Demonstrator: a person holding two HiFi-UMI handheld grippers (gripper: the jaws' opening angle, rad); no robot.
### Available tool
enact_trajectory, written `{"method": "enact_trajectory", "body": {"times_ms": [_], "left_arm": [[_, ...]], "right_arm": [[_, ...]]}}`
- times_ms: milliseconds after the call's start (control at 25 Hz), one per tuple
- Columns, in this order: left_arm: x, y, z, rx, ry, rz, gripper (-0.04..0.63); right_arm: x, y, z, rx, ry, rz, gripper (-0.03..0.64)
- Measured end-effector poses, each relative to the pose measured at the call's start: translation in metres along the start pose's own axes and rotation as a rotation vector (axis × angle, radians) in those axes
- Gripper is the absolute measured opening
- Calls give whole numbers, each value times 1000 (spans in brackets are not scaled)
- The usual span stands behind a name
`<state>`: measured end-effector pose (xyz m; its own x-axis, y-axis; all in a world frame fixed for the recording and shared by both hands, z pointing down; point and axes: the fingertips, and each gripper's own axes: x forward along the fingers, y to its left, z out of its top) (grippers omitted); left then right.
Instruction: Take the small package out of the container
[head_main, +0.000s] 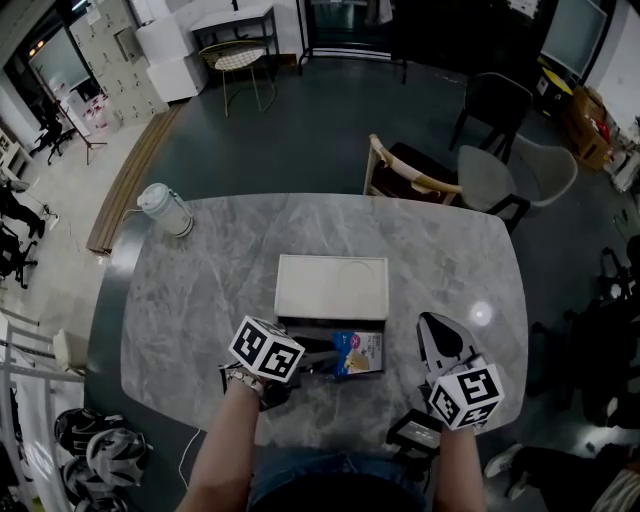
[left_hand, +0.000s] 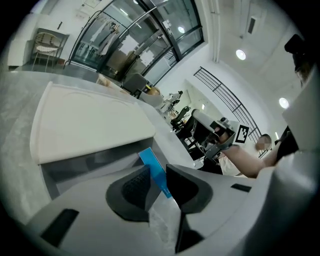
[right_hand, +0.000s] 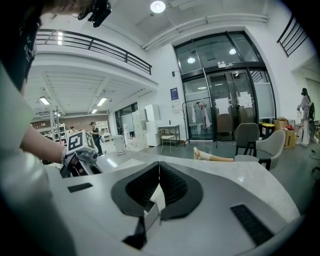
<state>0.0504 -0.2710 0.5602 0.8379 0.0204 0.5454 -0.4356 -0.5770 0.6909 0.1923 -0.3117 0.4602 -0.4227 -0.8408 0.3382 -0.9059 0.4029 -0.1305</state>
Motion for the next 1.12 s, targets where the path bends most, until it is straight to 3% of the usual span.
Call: {"method": "enact_trajectory", "body": {"times_ms": [80,120,200,360,520,640,760,880,1000,1120], "left_arm": [[0,-5,3,28,-35,-12,103],[1,-8,6,44,-57,-17,54],[2,-14,9,86,-86,-3,55],[2,-13,7,168,-85,120,57],[0,-5,8,171,-107,222,127],[-1,-1,9,58,-134,172,146],[-1,-2,12,-113,-186,40,150],[7,-6,12,-229,-208,-75,170],[12,-8,10,-293,-220,-119,175],[16,-8,7,-300,-198,-90,178]], "right_arm": [[-1,0,1,-2,-3,-3,25],[-2,0,2,-3,-4,-5,25],[-2,1,3,-5,-7,-8,25],[-4,1,6,-7,-14,-12,26],[-4,0,7,-10,-18,-12,26],[-4,0,7,-13,-20,-7,25],[-5,1,9,-16,-23,-2,26],[-7,-2,10,-18,-24,-1,25],[-10,-5,9,-16,-25,-3,26],[-11,-6,9,-15,-24,-6,25]]}}
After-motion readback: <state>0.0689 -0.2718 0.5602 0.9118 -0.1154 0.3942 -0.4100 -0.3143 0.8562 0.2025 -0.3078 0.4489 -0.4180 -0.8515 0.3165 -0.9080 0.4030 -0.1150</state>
